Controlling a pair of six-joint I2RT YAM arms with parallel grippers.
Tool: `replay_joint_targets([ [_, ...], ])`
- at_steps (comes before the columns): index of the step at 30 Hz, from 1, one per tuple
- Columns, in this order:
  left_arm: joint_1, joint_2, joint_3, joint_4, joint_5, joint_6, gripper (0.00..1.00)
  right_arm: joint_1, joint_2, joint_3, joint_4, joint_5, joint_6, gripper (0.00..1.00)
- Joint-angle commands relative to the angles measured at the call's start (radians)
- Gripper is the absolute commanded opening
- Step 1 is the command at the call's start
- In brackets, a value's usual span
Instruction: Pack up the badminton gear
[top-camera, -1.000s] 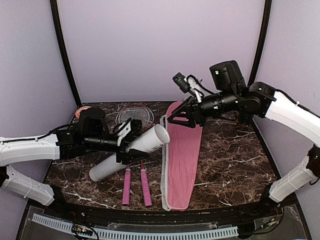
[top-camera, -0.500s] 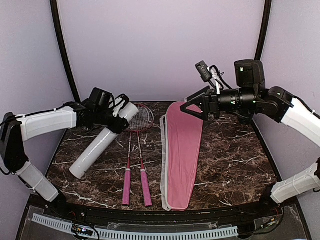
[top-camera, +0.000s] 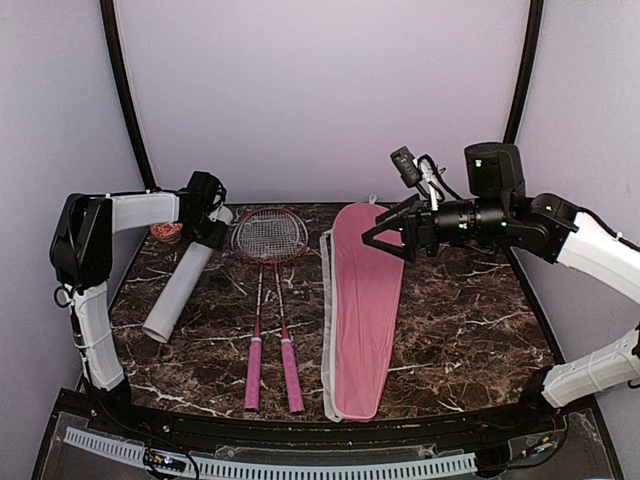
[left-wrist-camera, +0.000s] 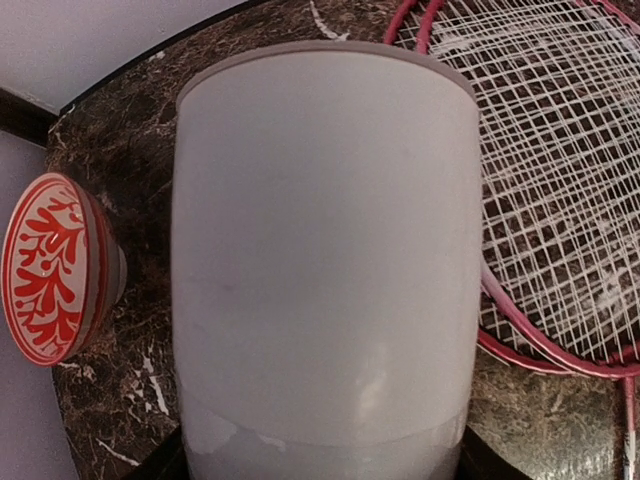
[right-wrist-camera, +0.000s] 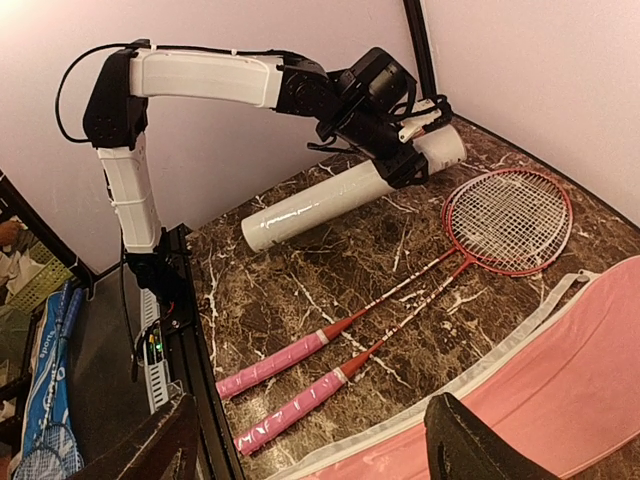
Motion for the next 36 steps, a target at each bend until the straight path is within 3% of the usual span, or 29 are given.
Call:
replay_joint_targets([
  [1,0.053,0.045,0.096,-0.036,-0.024,-0.031,0.58,-0.019,-0.014,-0.033,0.056,0.006,0.019,0.78],
  [10,0.115,0.146,0.157,-0.002,0.007,-0.064,0.62,-0.032,-0.003,-0.048,0.067,0.028,0.020,0.79],
  [15,0.116,0.165,0.185,-0.008,-0.004,-0.065,0.80,-0.033,0.004,-0.047,0.068,0.038,0.022,0.82],
  [20,0.114,0.151,0.243,-0.075,0.012,-0.081,0.97,-0.036,0.016,-0.049,0.067,0.074,0.024,0.90],
  [24,0.108,0.066,0.234,-0.090,0.025,-0.089,0.99,-0.040,0.008,-0.048,0.073,0.217,0.046,0.99],
  [31,0.047,-0.164,0.115,0.003,-0.005,-0.136,0.99,-0.051,-0.011,-0.122,0.116,0.401,0.094,1.00],
  [36,0.045,-0.338,-0.057,0.094,0.072,-0.235,0.99,-0.064,0.138,-0.018,0.019,0.424,0.128,0.97],
])
